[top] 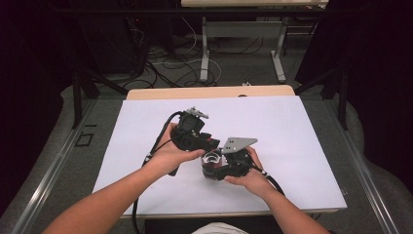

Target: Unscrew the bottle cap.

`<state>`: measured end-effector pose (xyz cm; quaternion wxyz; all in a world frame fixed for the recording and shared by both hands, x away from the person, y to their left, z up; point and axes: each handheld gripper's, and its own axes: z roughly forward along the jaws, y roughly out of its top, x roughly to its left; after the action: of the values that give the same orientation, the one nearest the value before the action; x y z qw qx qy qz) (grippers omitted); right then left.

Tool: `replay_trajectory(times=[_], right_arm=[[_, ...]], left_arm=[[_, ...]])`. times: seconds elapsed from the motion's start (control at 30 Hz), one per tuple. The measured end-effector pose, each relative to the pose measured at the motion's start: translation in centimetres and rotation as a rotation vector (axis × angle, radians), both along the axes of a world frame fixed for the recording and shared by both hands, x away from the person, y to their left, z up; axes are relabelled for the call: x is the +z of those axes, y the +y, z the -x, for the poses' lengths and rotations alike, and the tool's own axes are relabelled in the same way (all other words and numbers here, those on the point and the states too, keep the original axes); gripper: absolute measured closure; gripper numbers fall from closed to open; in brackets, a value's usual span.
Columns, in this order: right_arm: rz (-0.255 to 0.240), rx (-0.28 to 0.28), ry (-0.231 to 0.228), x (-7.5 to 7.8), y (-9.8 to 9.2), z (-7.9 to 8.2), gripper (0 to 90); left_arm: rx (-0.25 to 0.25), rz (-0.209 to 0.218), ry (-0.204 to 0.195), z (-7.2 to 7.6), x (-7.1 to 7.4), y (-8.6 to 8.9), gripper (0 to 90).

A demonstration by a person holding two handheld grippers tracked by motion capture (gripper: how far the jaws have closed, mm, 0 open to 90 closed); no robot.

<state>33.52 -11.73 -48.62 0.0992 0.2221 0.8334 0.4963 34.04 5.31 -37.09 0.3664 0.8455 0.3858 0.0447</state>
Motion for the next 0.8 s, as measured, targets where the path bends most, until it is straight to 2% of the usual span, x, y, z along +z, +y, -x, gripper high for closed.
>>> replay_trajectory(times=[0.03, 0.07, 0.1, 0.17, 0.2, 0.3, 0.37, 0.4, 0.43, 0.47, 0.5, 0.57, 0.67, 0.7, 0.8], right_arm=[[-0.001, 0.0, 0.004, 0.0, 0.0, 0.0, 30.0], [-0.002, -0.001, 0.004, 0.0, 0.0, 0.1, 30.0], [-0.003, -0.001, 0.004, 0.0, 0.0, 0.1, 30.0], [-0.006, -0.004, -0.002, 0.0, 0.0, 0.0, 30.0], [-0.001, -0.006, -0.009, 0.0, -0.1, 0.0, 30.0], [0.001, 0.001, -0.009, 0.1, -0.2, -0.1, 30.0], [-0.007, 0.0, 0.0, 0.1, -0.2, 0.0, 30.0], [-0.012, -0.001, -0.002, 0.1, -0.2, 0.0, 30.0], [-0.012, 0.005, -0.003, 0.1, -0.2, 0.0, 30.0], [-0.002, 0.014, 0.005, 0.2, -0.2, 0.0, 30.0], [-0.007, 0.016, -0.006, 0.2, -0.1, 0.0, 30.0], [-0.006, 0.025, -0.006, 0.2, -0.1, 0.1, 30.0], [-0.004, 0.027, -0.006, 0.2, 0.0, 0.2, 30.0], [-0.014, 0.027, -0.005, 0.2, 0.1, 0.2, 30.0], [-0.012, 0.035, -0.012, 0.2, 0.1, 0.3, 30.0]], left_arm=[[0.003, -0.009, 0.01, 0.0, 0.1, 0.0, 61.1], [-0.022, -0.02, 0.002, -0.2, 0.2, 0.2, 61.0], [-0.024, -0.006, 0.007, -0.3, 0.1, 0.2, 60.8], [-0.09, 0.017, 0.013, -0.7, 0.2, 0.6, 58.7], [-0.107, 0.035, 0.009, -0.9, 0.2, 0.7, 54.6], [-0.181, 0.041, -0.04, -1.2, 0.3, 1.1, 49.3], [-0.259, 0.025, -0.074, -1.5, 0.4, 1.6, 48.9], [-0.285, 0.031, -0.088, -1.5, 0.3, 1.6, 48.7], [-0.335, 0.003, -0.101, -1.7, 0.4, 1.9, 48.7], [-0.362, -0.005, -0.123, -1.8, 0.3, 2.0, 49.0], [-0.411, -0.015, -0.121, -2.0, 0.3, 2.2, 49.3], [-0.443, -0.015, -0.123, -2.1, 0.2, 2.3, 50.7], [-0.498, 0.009, -0.131, -2.4, 0.1, 2.5, 55.8], [-0.522, 0.006, -0.117, -2.4, 0.1, 2.6, 55.9], [-0.573, -0.024, -0.13, -2.5, 0.0, 2.5, 56.4]])
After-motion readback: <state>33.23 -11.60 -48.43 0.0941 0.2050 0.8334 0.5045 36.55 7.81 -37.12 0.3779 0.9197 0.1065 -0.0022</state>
